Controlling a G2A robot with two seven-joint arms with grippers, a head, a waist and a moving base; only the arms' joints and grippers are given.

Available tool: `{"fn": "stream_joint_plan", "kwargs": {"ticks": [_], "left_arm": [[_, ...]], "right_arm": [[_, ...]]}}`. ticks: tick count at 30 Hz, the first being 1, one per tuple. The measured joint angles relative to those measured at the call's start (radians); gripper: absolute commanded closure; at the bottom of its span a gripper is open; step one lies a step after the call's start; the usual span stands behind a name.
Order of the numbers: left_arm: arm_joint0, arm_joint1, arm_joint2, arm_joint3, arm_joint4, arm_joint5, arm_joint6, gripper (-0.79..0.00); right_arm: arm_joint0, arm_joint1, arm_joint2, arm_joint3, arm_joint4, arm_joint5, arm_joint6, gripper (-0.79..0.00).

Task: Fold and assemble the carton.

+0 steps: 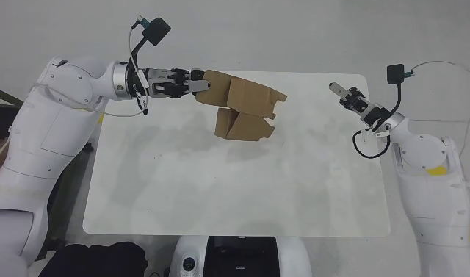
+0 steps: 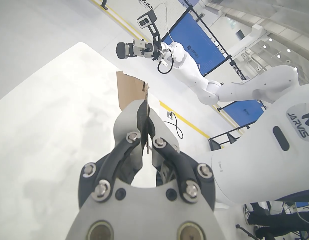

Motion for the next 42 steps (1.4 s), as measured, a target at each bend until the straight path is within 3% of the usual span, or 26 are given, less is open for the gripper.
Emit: {"fn": "stream_joint_plan", "kwargs": {"ticks": [11, 16, 26, 42], "left_arm": [[0.001, 0.0, 0.0, -0.001, 0.001, 0.001, 0.002, 0.0], [0.018, -0.004, -0.001, -0.022, 0.037, 0.038, 0.052, 0.0], [-0.012, -0.028, 0.024, -0.048, 0.057, 0.083, 0.107, 0.0], [-0.081, -0.071, 0.069, 0.004, -0.054, 0.104, 0.071, 0.0]], "right_arm": [[0.0, 0.0, 0.0, 0.0, 0.0, 0.0, 0.0, -0.785], [-0.008, 0.0, -0.022, -0.002, 0.02, -0.015, 0.031, -0.785], [0.027, -0.012, -0.14, 0.047, 0.228, -0.131, 0.192, -0.785], [0.072, -0.035, -0.279, 0.054, 0.429, -0.202, 0.254, -0.785]]}}
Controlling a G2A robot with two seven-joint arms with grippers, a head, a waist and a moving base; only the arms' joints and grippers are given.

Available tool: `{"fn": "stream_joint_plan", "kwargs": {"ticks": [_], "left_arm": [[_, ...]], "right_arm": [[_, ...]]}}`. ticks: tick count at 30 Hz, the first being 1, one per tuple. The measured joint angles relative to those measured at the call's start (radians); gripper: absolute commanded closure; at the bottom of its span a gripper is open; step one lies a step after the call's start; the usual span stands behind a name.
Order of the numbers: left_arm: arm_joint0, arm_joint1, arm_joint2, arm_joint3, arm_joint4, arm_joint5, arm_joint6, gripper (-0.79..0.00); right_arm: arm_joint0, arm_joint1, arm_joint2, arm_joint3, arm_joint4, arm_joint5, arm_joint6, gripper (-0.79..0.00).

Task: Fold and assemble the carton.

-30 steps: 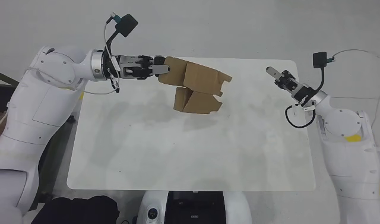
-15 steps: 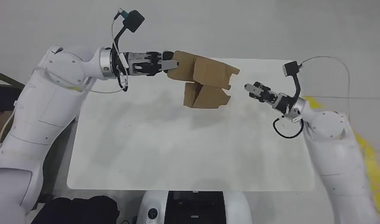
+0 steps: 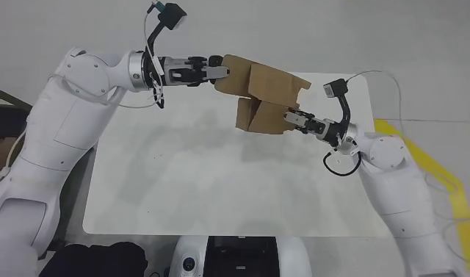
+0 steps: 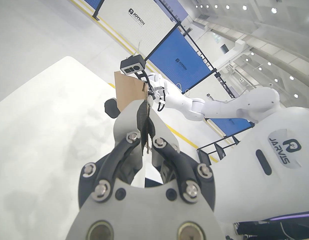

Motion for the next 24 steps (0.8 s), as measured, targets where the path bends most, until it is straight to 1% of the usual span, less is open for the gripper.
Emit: {"fn": "stream_joint_plan", "kwargs": {"ticks": [8, 9, 10, 11, 13, 16, 19, 21, 24], "left_arm": [[-0.009, -0.007, -0.019, 0.036, -0.034, -0.009, -0.031, 0.0], [-0.008, -0.008, -0.021, 0.037, -0.037, -0.01, -0.033, 0.0], [-0.007, -0.009, -0.024, 0.039, -0.039, -0.01, -0.035, 0.0], [-0.005, -0.009, -0.027, 0.04, -0.043, -0.011, -0.037, 0.0], [-0.003, -0.01, -0.031, 0.041, -0.047, -0.011, -0.042, 0.0], [0.001, -0.011, -0.039, 0.044, -0.049, -0.01, -0.046, 0.0], [0.005, -0.013, -0.047, 0.047, -0.053, -0.01, -0.05, 0.0], [0.008, -0.013, -0.052, 0.051, -0.055, -0.008, -0.055, 0.0], [0.013, -0.014, -0.06, 0.058, -0.061, -0.005, -0.063, 0.0]], "right_arm": [[0.029, -0.009, -0.038, 0.038, 0.094, -0.029, 0.033, -0.785], [0.03, -0.01, -0.041, 0.042, 0.109, -0.033, 0.037, -0.668], [0.032, -0.011, -0.045, 0.046, 0.124, -0.036, 0.042, -0.573], [0.035, -0.013, -0.048, 0.052, 0.144, -0.039, 0.049, -0.413], [0.039, -0.015, -0.053, 0.061, 0.173, -0.043, 0.058, -0.36], [0.045, -0.016, -0.055, 0.076, 0.211, -0.05, 0.076, -0.308], [0.049, -0.017, -0.054, 0.087, 0.233, -0.055, 0.085, -0.289], [0.05, -0.018, -0.053, 0.091, 0.247, -0.057, 0.09, -0.259], [0.05, -0.018, -0.051, 0.095, 0.269, -0.057, 0.097, -0.243]]}}
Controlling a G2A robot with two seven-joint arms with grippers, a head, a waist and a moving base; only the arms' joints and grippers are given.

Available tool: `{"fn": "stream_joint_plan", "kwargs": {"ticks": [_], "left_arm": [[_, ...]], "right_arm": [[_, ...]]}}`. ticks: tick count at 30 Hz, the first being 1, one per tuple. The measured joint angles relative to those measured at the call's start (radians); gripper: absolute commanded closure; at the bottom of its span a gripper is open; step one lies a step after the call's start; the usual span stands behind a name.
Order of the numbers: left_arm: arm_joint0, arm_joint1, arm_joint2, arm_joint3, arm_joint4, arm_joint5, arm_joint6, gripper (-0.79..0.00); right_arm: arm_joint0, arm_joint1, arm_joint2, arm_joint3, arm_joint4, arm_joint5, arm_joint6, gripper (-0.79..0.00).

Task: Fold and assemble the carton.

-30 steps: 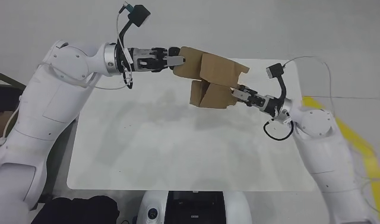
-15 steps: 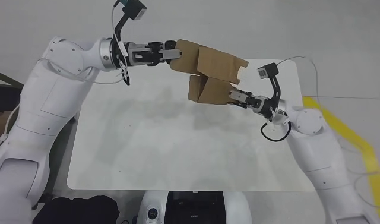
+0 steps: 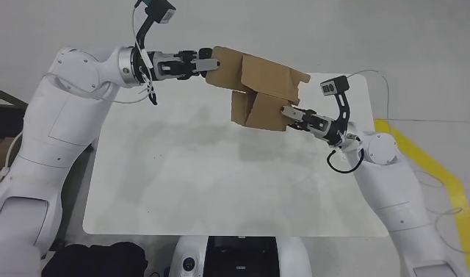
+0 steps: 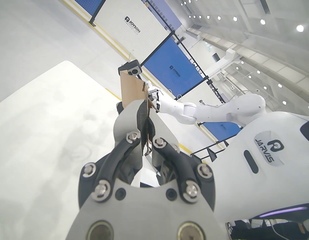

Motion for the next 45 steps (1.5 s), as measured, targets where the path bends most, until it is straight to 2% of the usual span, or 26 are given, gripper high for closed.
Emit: {"fn": "stream_joint_plan", "kwargs": {"ticks": [4, 9, 12, 14, 15, 16, 18, 27, 34, 39, 45], "left_arm": [[0.004, -0.001, -0.01, 0.011, -0.007, 0.002, -0.009, 0.0], [0.01, -0.003, -0.025, 0.026, -0.015, 0.004, -0.019, 0.0], [0.014, -0.004, -0.031, 0.03, -0.02, 0.007, -0.027, 0.0], [0.017, -0.005, -0.034, 0.032, -0.024, 0.009, -0.033, 0.0], [0.018, -0.005, -0.035, 0.032, -0.026, 0.011, -0.036, -0.049], [0.019, -0.006, -0.035, 0.033, -0.028, 0.012, -0.039, -0.179], [0.019, -0.007, -0.038, 0.034, -0.033, 0.015, -0.047, -0.785], [0.034, -0.011, -0.073, 0.054, -0.127, 0.01, -0.071, -0.785], [0.099, 0.004, -0.152, 0.073, -0.087, -0.001, -0.005, -0.785], [0.161, 0.013, -0.187, 0.048, -0.016, 0.017, 0.043, -0.785], [0.222, 0.015, -0.188, -0.003, 0.042, 0.04, 0.071, -0.785]], "right_arm": [[0.002, -0.001, 0.002, 0.004, 0.014, 0.0, 0.007, -0.206], [0.004, -0.001, 0.004, 0.005, 0.019, -0.001, 0.01, -0.114], [0.004, -0.002, 0.003, 0.003, 0.02, 0.002, 0.012, -0.006], [0.005, -0.002, 0.003, 0.003, 0.021, 0.004, 0.013, 0.0], [0.005, -0.003, 0.003, 0.003, 0.022, 0.004, 0.012, 0.0], [0.005, -0.003, 0.003, 0.002, 0.023, 0.004, 0.012, 0.0], [0.005, -0.003, 0.003, 0.002, 0.024, 0.004, 0.011, 0.0], [0.001, -0.004, 0.012, 0.002, 0.042, 0.007, 0.004, 0.0], [-0.013, -0.001, 0.042, -0.017, 0.013, 0.055, -0.077, 0.0], [-0.038, 0.006, 0.062, -0.093, -0.118, 0.151, -0.185, 0.0], [-0.076, 0.012, 0.069, -0.209, -0.263, 0.278, -0.284, 0.0]]}}
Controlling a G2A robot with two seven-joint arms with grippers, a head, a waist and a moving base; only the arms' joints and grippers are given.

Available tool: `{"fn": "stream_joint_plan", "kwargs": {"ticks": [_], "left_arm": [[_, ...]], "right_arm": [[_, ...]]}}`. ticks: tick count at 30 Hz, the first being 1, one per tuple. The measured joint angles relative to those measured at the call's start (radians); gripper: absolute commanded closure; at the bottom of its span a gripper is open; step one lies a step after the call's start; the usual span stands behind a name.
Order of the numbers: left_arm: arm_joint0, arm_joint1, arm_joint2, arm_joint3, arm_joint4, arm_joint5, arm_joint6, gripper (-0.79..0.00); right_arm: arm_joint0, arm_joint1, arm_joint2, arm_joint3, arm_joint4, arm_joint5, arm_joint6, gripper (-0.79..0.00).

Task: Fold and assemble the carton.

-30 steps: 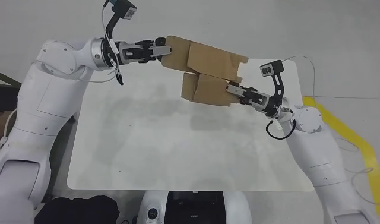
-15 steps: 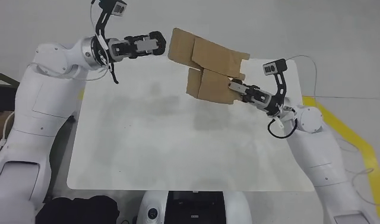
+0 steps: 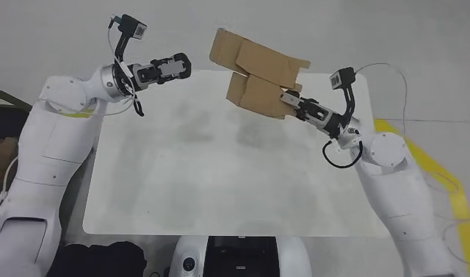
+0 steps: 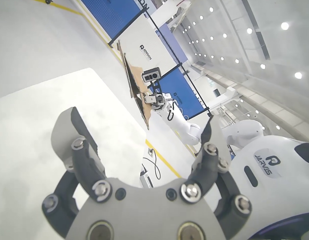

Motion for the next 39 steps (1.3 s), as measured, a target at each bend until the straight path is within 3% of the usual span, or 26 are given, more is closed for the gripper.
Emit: {"fn": "stream_joint_plan", "kwargs": {"ticks": [12, 32, 39], "left_arm": [[0.048, -0.006, 0.024, -0.039, -0.019, -0.009, -0.024, -0.785], [0.048, -0.006, 0.024, -0.039, -0.019, -0.009, -0.024, -0.785], [0.102, -0.006, -0.003, -0.086, 0.037, -0.007, 0.088, -0.785]], "right_arm": [[-0.059, -0.015, -0.034, -0.109, -0.069, 0.17, -0.264, 0.0], [-0.072, -0.021, -0.045, -0.124, -0.058, 0.189, -0.304, 0.0], [-0.086, -0.038, -0.074, -0.185, -0.01, 0.364, -0.471, 0.0]]}}
